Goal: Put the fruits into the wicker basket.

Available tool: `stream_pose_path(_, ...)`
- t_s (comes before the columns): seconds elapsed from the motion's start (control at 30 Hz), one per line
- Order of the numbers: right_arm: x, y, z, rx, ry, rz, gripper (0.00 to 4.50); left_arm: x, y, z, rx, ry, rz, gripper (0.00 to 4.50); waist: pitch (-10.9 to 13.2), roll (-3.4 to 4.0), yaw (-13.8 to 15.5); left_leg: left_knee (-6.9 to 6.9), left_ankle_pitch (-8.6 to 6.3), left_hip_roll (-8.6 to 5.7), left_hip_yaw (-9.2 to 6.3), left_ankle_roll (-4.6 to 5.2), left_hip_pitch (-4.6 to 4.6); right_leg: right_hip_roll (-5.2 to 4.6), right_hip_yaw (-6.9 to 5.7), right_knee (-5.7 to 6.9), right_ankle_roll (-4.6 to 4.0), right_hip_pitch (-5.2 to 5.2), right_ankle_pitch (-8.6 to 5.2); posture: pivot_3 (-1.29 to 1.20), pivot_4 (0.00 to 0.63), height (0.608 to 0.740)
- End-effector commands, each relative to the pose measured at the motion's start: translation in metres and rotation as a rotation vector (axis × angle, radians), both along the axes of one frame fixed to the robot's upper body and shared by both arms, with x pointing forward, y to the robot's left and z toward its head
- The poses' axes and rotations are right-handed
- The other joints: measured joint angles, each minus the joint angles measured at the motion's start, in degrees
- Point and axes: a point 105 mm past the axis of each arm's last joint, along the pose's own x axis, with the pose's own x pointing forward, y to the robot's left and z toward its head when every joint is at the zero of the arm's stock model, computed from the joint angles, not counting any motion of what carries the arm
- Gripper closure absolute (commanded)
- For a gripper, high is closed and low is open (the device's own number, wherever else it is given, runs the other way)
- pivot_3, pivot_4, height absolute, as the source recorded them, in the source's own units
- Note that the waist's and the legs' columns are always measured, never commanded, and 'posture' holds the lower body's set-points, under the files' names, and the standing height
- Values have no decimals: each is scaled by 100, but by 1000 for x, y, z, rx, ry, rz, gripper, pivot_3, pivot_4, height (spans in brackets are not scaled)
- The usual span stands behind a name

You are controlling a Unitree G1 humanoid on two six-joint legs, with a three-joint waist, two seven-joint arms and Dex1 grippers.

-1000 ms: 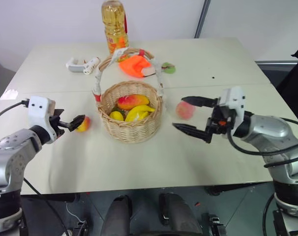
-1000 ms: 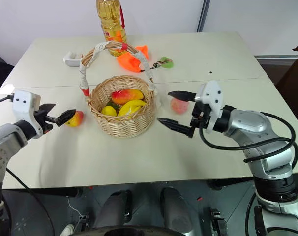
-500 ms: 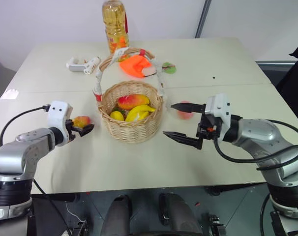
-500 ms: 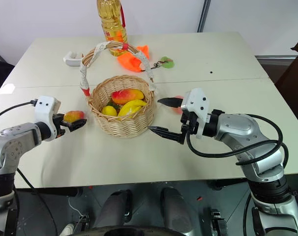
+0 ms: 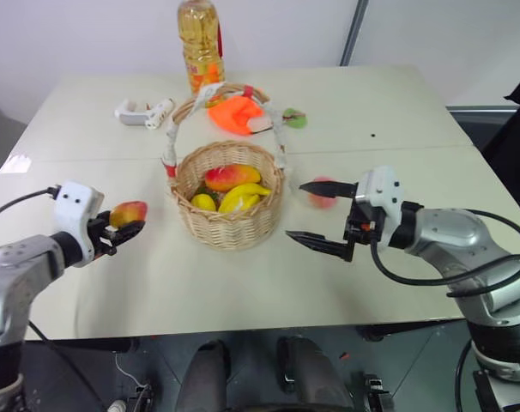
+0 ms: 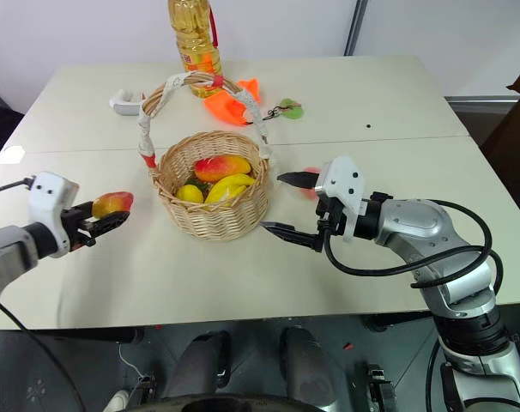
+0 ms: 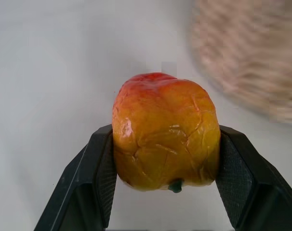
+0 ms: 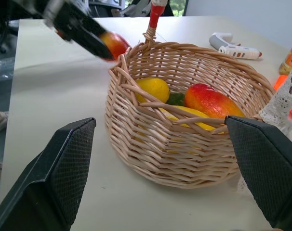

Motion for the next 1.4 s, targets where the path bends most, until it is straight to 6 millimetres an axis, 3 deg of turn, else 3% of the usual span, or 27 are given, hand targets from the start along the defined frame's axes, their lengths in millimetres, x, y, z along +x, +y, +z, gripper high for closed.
stream_pose_path(0.03, 4, -9, 13, -4, -65, -17, 0, -22, -38, 33, -70, -60, -224, 1794, 0, 0, -1, 1, 0, -2, 2, 0, 0, -1, 0, 0, 0, 2, 0, 0, 150, 740)
stream_pose_path(0.1, 8, -13, 13, -8, -70, -31, 0, -25, -59, 39, -74, -84, -305, 1794, -1, -2, -21, 9, 0, -5, 4, 0, 0, -4, 3, -1, 1, 7, 0, 0, 150, 740)
stream_pose_path(0.2, 11, -15, 14, -8, -76, -37, 0, -9, -85, 43, -51, -129, -318, 1794, -1, -2, -18, 12, 0, -11, 7, 0, 3, -1, 7, -2, 11, 13, 5, 0, 150, 740)
stream_pose_path(0.37, 13, -15, 15, 14, -84, -60, 0, 24, -101, 38, -14, -165, -245, 1794, -1, -3, -68, 5, 1, -12, 4, 1, 14, 12, 15, 1, 46, 18, 18, 0, 150, 740)
stream_pose_path(0.47, 21, -21, 15, 33, -94, -126, 0, 30, -109, 34, -29, -157, -255, 1794, -1, -3, -69, -3, 0, -6, 1, 2, 14, 21, 15, 5, 50, 10, 18, 0, 150, 740)
stream_pose_path(0.5, 29, -26, 13, 45, -84, -181, 0, 30, -112, 35, -37, -160, -265, 1119, -1, -3, -64, -5, 0, -5, 1, 2, 14, 22, 14, 6, 50, 8, 18, 0, 150, 740)
stream_pose_path(0.6, 45, -36, 4, 63, -47, -293, 0, 27, -114, 42, -58, -189, -294, 33, 0, -3, -55, -2, 0, -6, 1, 1, 11, 21, 14, 6, 50, 8, 17, 0, 150, 740)
stream_pose_path(0.73, 64, -41, -12, 33, -27, -396, 0, 17, -112, 47, -88, -206, -352, 33, -1, -3, -59, 0, 1, -8, 4, 1, 11, 18, 17, 6, 47, 8, 16, 0, 150, 740)
stream_pose_path(0.93, 104, -53, -34, 89, 85, -593, 0, -2, -109, 38, -59, -195, -448, 33, 1, 0, -66, -3, 1, -7, 5, 1, 15, 21, 20, 10, 45, 6, 16, 0, 150, 740)
stream_pose_path(1.23, 111, -55, -62, 86, 259, -648, 0, -7, -110, 37, -73, -207, -448, 33, 0, 0, -45, 3, 1, -11, 4, 2, 3, 15, 20, 5, 48, 5, 17, 0, 150, 740)
stream_pose_path(1.33, 112, -58, -62, 81, 259, -664, 849, -7, -110, 37, -72, -206, -445, 0, 0, 0, -72, 2, 1, -9, 4, 2, 6, 17, 20, 8, 48, 5, 17, 0, 150, 740)
stream_pose_path(1.4, 111, -58, -58, 79, 241, -664, 1683, -7, -107, 37, -75, -206, -437, 0, 0, 0, -69, 1, 1, -9, 4, 2, 8, 18, 20, 10, 49, 5, 17, 0, 150, 740)
